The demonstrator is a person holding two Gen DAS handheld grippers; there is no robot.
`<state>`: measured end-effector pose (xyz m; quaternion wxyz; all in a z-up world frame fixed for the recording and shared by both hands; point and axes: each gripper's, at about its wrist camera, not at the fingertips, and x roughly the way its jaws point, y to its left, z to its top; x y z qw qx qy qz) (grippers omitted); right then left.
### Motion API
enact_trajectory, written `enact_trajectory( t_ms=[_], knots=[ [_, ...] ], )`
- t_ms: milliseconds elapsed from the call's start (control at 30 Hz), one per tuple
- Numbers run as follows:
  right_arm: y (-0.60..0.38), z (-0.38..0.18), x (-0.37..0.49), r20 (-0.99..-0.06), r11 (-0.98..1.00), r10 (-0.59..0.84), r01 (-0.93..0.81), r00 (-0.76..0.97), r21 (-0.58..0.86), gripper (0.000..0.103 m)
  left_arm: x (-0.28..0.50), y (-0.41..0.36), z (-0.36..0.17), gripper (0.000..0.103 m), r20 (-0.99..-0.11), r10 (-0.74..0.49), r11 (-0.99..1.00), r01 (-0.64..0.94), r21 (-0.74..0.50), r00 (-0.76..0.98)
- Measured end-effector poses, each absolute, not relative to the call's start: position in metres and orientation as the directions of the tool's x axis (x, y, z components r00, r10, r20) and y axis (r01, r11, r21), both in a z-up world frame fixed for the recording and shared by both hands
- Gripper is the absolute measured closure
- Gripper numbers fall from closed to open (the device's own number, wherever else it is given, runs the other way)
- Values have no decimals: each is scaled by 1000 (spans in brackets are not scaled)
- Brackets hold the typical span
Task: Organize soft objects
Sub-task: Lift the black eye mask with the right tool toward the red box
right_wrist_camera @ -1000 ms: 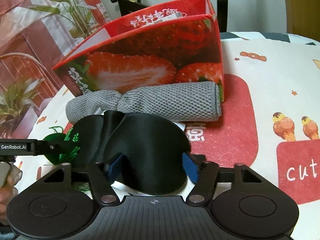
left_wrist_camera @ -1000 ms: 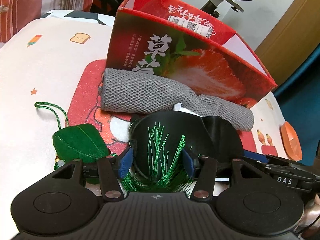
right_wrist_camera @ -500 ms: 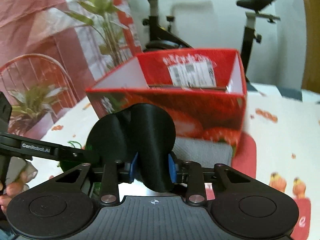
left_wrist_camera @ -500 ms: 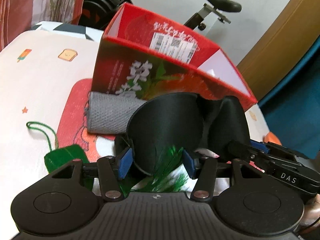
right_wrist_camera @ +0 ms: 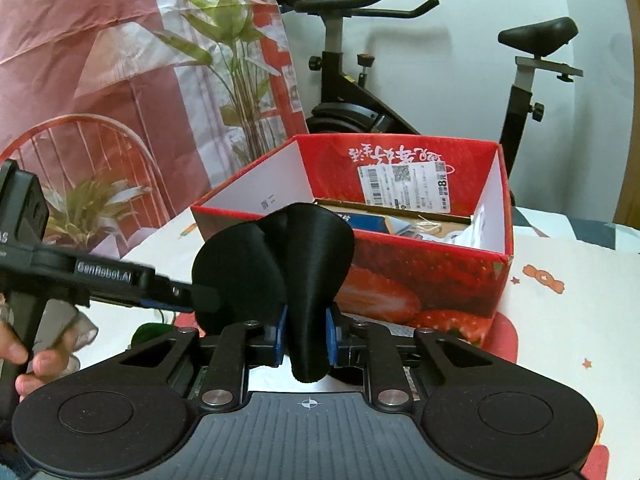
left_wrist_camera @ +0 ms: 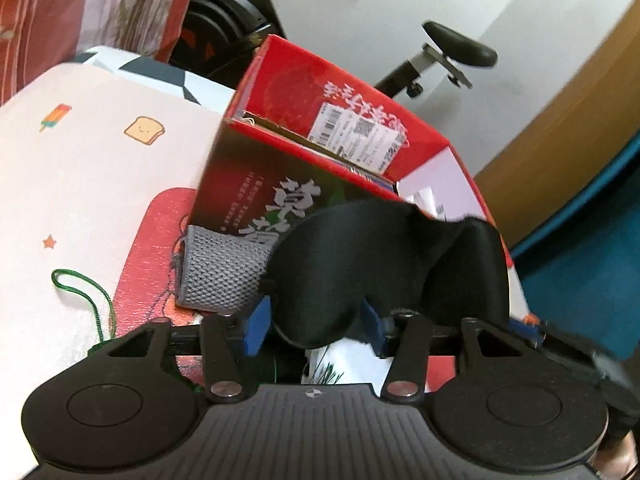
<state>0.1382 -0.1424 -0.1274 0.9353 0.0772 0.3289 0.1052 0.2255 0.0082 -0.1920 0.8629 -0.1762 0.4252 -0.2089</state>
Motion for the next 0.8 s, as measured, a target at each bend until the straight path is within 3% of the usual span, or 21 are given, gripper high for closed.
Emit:
enact_trajectory(
  t_ms=[133,500,600,733,800],
  knots=[
    [-147,-124,136,-590,969,235,-135,772,209,86,225,15,-188,96,-643,-517,842,201,-501,564],
    [-145,-95,142,-533,964,260,-190,805,183,86,223,12,-164,99,-601,-500,854,242,-460,624],
    [-150,-96,145,-540,970,238,-165,807,181,86,228,10,-174,90,-624,-489,862,227,-453,610],
    [-160,-107,146,-563,972,210,-108,799,208,86,233,11,-184,56,-625,-496,857,224,-464,602],
    [-165,-112,147,-571,971,203,-89,796,222,86,236,11,-186,47,-603,-519,839,229,-493,606]
  ],
)
